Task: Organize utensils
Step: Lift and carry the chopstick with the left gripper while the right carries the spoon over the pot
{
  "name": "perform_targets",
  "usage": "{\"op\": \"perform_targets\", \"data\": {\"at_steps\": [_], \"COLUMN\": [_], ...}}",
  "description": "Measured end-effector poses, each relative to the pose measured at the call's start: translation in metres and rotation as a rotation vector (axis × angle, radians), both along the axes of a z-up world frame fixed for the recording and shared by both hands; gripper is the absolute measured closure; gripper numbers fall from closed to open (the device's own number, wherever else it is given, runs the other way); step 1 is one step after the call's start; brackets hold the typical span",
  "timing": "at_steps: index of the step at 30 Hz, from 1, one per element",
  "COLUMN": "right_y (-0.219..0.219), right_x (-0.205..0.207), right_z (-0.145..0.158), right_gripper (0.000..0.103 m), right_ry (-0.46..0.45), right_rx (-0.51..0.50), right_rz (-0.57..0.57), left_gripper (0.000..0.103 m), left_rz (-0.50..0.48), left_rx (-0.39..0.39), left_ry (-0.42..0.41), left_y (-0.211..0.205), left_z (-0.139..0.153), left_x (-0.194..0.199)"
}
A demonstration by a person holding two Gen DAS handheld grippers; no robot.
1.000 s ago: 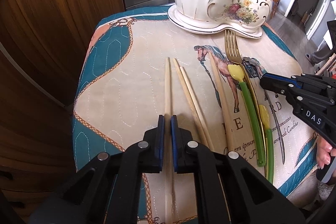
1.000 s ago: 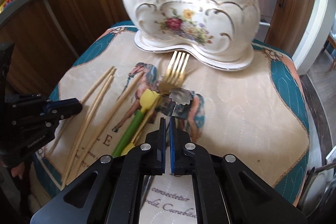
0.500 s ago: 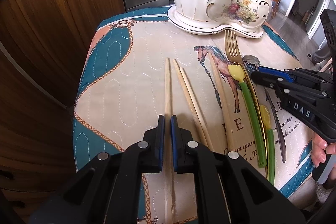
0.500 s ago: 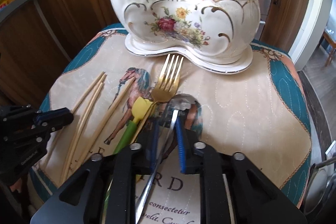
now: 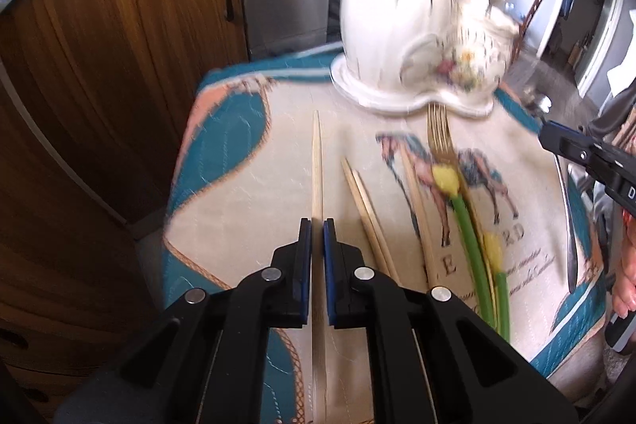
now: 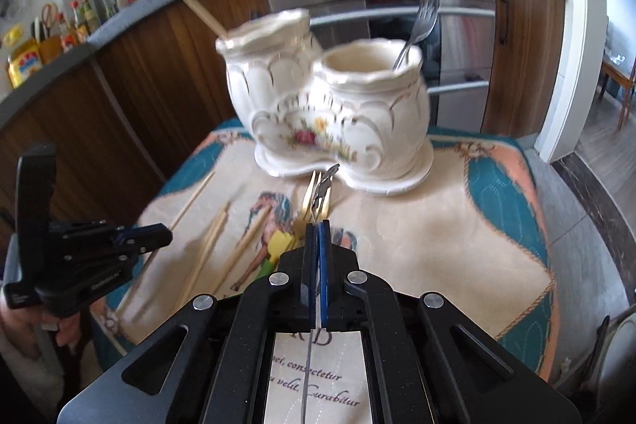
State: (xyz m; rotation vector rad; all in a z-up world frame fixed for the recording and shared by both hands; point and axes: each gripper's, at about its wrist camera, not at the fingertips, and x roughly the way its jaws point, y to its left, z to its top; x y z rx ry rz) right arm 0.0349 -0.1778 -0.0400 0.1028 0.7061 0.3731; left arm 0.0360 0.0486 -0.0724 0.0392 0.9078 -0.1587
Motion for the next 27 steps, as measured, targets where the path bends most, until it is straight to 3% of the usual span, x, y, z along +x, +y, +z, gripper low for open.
{"op": "perform_targets", "data": {"at_steps": [8, 14, 20, 27], "right_y": [-0.019, -0.027, -0.034, -0.028], "right_x": [0.010, 0.045, 0.085, 0.121], "right_z": [0.061, 0.093, 0.103, 0.097], "right_gripper": [0.101, 0.101, 0.101, 0.101], "right_ry": [-0.235, -0.329, -0.373, -0.389], "right_rx": [0.046, 0.097, 0.173, 0.165], "right_rz": [-0.051, -0.085, -0.128, -0.192], "left_gripper": [0.097, 0.097, 0.097, 0.097], "left_rz": [0.031, 0.022, 0.022, 0.020], "left_rx": [-0.143, -0.203, -0.296, -0.333], "left_ry": [-0.287, -0.447, -0.504, -0.531], "left_y": [0.017, 0.005, -0.007, -0.022], "left_z": [0.076, 0.126, 0.150, 0.145], "left_x": [0.014, 0.051, 0.103, 0.144]}}
